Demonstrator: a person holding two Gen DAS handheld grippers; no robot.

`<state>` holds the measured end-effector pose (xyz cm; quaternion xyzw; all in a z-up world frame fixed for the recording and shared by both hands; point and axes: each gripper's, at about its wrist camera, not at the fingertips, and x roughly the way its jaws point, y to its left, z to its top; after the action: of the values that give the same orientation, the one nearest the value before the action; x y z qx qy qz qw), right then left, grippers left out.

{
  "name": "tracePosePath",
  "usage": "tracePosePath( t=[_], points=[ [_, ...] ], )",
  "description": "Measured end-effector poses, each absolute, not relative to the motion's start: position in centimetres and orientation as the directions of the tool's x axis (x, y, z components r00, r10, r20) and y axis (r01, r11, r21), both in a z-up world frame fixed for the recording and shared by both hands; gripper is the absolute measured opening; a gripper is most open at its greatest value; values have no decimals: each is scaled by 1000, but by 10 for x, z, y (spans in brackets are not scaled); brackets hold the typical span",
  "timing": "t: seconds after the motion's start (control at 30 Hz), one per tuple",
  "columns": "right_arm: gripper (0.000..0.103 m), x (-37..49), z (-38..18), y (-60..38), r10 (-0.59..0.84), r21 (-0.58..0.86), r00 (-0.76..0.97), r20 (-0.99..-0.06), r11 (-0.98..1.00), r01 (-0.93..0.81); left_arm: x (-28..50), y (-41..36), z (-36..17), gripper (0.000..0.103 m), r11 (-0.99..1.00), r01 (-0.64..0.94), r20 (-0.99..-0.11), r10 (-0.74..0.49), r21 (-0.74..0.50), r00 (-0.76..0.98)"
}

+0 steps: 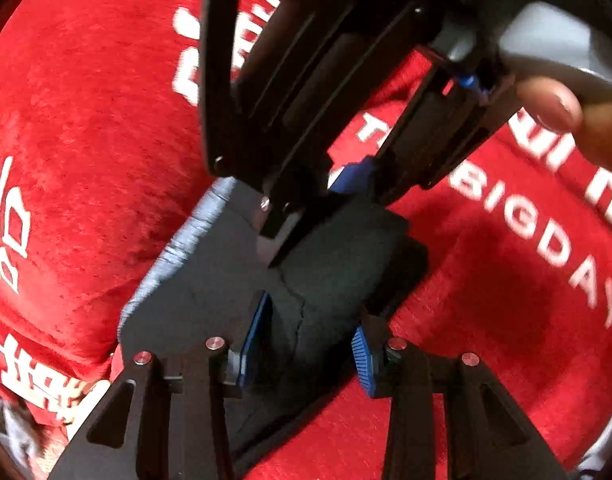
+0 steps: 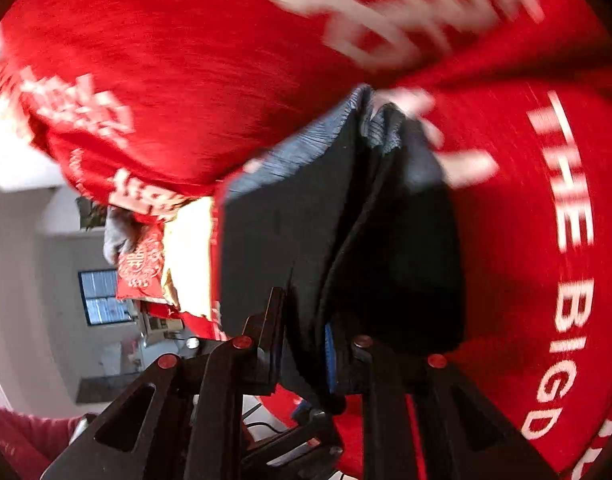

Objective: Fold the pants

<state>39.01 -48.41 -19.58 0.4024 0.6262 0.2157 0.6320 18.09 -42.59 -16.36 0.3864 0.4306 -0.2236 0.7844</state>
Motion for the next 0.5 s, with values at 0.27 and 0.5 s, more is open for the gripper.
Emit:
tracePosePath(
  t=[0.27, 0.5],
  points=[
    [23, 383, -195, -495, 737, 739, 125, -664, 620, 266, 176, -391, -136, 72, 621, 699, -872, -50, 354, 487],
    [27, 375, -156, -490, 593, 613, 161, -789, 743, 269, 216, -308, -96, 72, 820, 512, -885, -13, 257, 465]
  ],
)
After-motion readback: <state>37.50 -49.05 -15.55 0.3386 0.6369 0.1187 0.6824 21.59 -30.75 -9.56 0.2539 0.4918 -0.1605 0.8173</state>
